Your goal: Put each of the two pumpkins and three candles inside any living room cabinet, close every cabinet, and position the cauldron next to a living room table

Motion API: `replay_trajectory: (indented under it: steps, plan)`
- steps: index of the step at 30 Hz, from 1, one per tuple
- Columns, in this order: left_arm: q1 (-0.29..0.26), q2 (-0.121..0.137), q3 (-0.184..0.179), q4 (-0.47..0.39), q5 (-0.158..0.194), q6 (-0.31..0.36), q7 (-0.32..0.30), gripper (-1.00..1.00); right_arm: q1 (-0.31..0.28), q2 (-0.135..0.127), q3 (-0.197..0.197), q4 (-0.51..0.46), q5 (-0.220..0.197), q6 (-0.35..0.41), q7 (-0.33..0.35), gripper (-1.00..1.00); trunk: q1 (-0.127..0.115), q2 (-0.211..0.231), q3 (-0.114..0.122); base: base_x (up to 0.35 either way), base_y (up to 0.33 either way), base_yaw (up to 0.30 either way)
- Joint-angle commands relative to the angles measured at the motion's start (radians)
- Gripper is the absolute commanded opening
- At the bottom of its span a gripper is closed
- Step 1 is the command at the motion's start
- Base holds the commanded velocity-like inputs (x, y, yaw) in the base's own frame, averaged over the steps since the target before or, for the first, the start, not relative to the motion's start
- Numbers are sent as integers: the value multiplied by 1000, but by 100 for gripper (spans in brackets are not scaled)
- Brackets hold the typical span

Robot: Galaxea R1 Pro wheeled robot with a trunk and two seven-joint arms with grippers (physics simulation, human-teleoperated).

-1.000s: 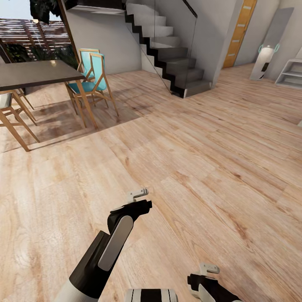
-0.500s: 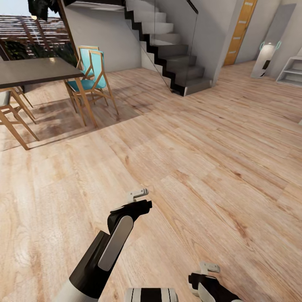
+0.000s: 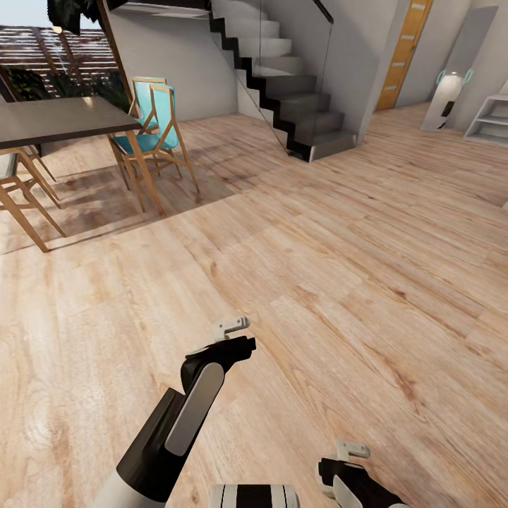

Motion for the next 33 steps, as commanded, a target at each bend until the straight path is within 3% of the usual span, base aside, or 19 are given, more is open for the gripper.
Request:
replay_trajectory:
  steps: [1,27,33]
  plan:
    - [-1,0,-1,-1,10,1,10,100,1,-1,5,24,-27,5,73,-100,0,0,3,0,0,0]
    - [-1,0,0,-1,11,1,10,100,1,-1,5,24,-28,4,73,-100,-3,1,22,0,0,0]
    - [-1,0,0,-1,11,1,10,100,1,-1,5,24,-30,2,74,-100,-5,3,45,0,0,0]
